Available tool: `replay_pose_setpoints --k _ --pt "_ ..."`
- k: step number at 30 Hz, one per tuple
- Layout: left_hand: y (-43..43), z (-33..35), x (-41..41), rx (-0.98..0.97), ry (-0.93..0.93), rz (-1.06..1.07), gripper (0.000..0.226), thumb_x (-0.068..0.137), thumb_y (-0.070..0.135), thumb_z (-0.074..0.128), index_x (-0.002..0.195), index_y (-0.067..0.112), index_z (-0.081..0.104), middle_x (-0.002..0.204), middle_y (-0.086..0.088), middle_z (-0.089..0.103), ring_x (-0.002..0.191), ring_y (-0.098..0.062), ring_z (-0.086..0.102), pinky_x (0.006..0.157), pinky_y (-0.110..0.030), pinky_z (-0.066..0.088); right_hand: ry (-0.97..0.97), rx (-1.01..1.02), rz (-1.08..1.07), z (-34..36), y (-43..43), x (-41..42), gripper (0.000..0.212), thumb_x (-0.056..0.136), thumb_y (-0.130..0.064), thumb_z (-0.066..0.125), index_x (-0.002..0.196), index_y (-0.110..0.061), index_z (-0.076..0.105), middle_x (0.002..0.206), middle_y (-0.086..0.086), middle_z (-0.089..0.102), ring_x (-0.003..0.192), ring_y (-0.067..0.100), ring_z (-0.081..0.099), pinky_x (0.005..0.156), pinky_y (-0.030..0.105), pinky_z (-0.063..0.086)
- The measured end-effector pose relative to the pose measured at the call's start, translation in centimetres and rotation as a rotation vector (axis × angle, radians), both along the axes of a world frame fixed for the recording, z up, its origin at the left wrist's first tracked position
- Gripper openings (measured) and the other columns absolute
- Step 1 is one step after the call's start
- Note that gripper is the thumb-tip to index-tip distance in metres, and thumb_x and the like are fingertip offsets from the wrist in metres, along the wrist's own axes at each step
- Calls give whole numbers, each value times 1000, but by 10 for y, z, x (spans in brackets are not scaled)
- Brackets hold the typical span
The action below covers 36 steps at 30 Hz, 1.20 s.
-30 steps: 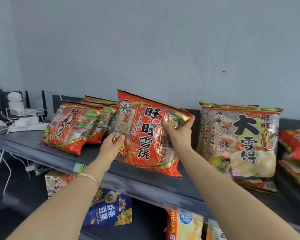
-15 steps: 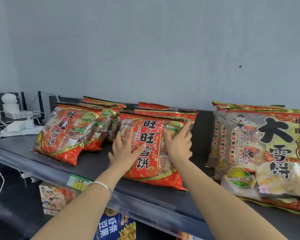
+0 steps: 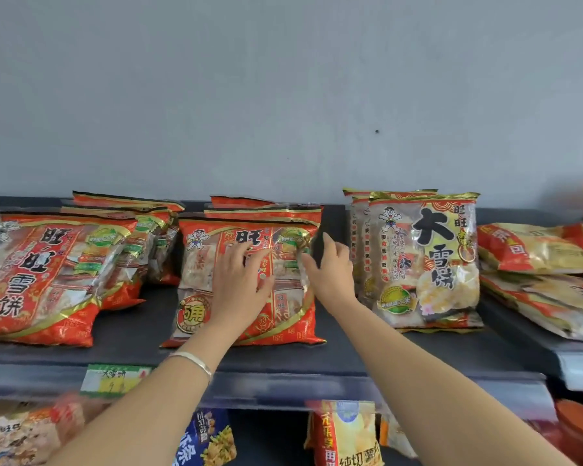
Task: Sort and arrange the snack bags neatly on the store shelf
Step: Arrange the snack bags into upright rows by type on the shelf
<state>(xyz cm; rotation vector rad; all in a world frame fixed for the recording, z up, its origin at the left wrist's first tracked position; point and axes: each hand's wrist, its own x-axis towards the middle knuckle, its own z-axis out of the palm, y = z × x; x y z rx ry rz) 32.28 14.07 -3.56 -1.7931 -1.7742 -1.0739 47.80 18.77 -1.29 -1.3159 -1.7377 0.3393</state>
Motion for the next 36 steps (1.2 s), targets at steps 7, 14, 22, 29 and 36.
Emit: replay_pose_setpoints --k 7,14,22,29,36 --pt "8 17 117 -27 -18 -399 37 92 23 57 128 19 55 130 -3 55 122 -23 48 99 -37 38 -199 97 -185 12 -24 109 45 98 -37 45 140 -20 45 144 8 39 127 32 42 100 45 42" --pt "14 26 245 -134 -11 -634 37 92 22 56 129 18 54 131 -2 54 123 -22 47 101 -35 36 -294 76 -380 17 -49 234 40 98 -36 45 134 -20 51 139 8 45 124 33 41 97 44 42" --pt "19 26 379 -210 11 -708 42 93 26 54 134 21 49 136 1 49 122 -19 49 100 -36 42 -375 42 -465 18 -56 380 41 98 -35 45 136 -21 49 142 5 43 127 31 41 96 42 40" --pt "22 25 456 -325 164 -643 51 92 44 51 139 28 42 146 5 38 132 -16 38 104 -35 37 -413 -84 -514 6 -46 470 42 97 -38 40 136 -22 47 141 9 43 128 33 41 100 45 38" --pt "31 16 501 -472 371 -492 63 90 57 45 145 32 29 153 4 29 141 -19 25 116 -47 18 -326 -411 -540 -3 -31 517 55 97 -53 25 144 -25 32 142 15 43 130 39 40 113 57 16"
